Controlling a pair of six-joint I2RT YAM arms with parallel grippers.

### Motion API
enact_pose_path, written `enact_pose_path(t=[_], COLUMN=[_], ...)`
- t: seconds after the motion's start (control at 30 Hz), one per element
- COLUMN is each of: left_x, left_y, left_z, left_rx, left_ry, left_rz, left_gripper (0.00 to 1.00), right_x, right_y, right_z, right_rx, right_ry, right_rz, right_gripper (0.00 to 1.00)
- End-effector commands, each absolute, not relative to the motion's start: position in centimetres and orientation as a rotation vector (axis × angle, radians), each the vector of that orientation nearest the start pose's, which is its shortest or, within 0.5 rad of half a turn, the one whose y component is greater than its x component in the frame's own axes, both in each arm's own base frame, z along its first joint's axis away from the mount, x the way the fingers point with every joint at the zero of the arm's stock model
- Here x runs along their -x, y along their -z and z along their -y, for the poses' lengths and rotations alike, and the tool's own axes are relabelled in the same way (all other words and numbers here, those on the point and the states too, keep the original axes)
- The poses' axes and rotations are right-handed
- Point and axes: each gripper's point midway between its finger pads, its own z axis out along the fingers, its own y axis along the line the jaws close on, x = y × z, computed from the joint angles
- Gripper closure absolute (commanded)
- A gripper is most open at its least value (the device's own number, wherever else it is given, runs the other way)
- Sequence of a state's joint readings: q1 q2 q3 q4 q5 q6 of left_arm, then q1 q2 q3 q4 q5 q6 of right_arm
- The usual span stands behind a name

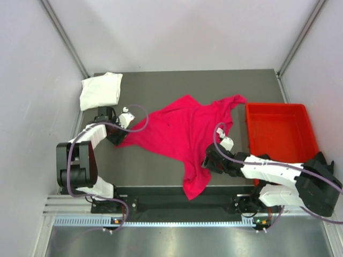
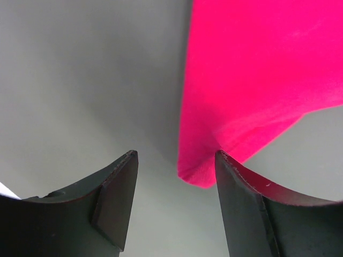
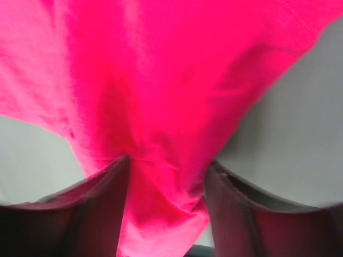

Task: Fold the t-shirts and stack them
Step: Flatten the tshirt out

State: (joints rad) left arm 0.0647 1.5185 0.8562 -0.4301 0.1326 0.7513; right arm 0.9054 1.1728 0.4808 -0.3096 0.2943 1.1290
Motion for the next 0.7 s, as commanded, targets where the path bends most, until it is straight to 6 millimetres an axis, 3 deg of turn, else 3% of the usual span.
enact_pose_path(t=[0.0,0.07,0.13,0.27,0.33,0.4,0.43,0.6,0.67], left_x=[-33.6,-33.4,-33.3,-33.0,-33.4,-33.7,-34.1,-34.8,-35.1], left_y=[-3.5,-3.1,-2.7,-2.1,-2.3,-2.4,-2.8,-3.7,-4.6], left_z=[-2.9,-2.7,-2.5,-2.5,-2.3,-2.0,-1.8,-1.3,-1.6], left_rx=[-0.989,-0.992,-0.987,-0.995,-0.985,-0.975,-0.957,-0.906,-0.856], left_ry=[-0.128,-0.105,-0.086,-0.077,-0.067,-0.047,-0.038,-0.006,-0.026], left_rz=[-2.417,-2.419,-2.427,-2.443,-2.428,-2.415,-2.405,-2.395,-2.387], left_gripper=[0.36,0.38,0.46,0.54,0.7,0.83,0.97,1.0,1.0], right_x=[-14.6,-14.7,-15.0,-16.1,-16.5,-16.9,-17.2,-17.8,-18.3], right_y=[0.6,0.3,-0.3,-2.8,-3.6,-4.6,-5.0,-6.8,-8.6], right_z=[-19.0,-18.6,-18.2,-17.1,-16.6,-16.3,-16.3,-15.8,-15.9], right_rx=[-0.386,-0.406,-0.424,-0.439,-0.439,-0.433,-0.43,-0.373,-0.312], right_ry=[-0.345,-0.347,-0.347,-0.35,-0.348,-0.362,-0.37,-0.368,-0.378], right_rz=[-2.664,-2.644,-2.606,-2.505,-2.475,-2.441,-2.425,-2.39,-2.359], right_gripper=[0.54,0.66,0.79,0.91,1.0,1.0,1.0,1.0,1.0])
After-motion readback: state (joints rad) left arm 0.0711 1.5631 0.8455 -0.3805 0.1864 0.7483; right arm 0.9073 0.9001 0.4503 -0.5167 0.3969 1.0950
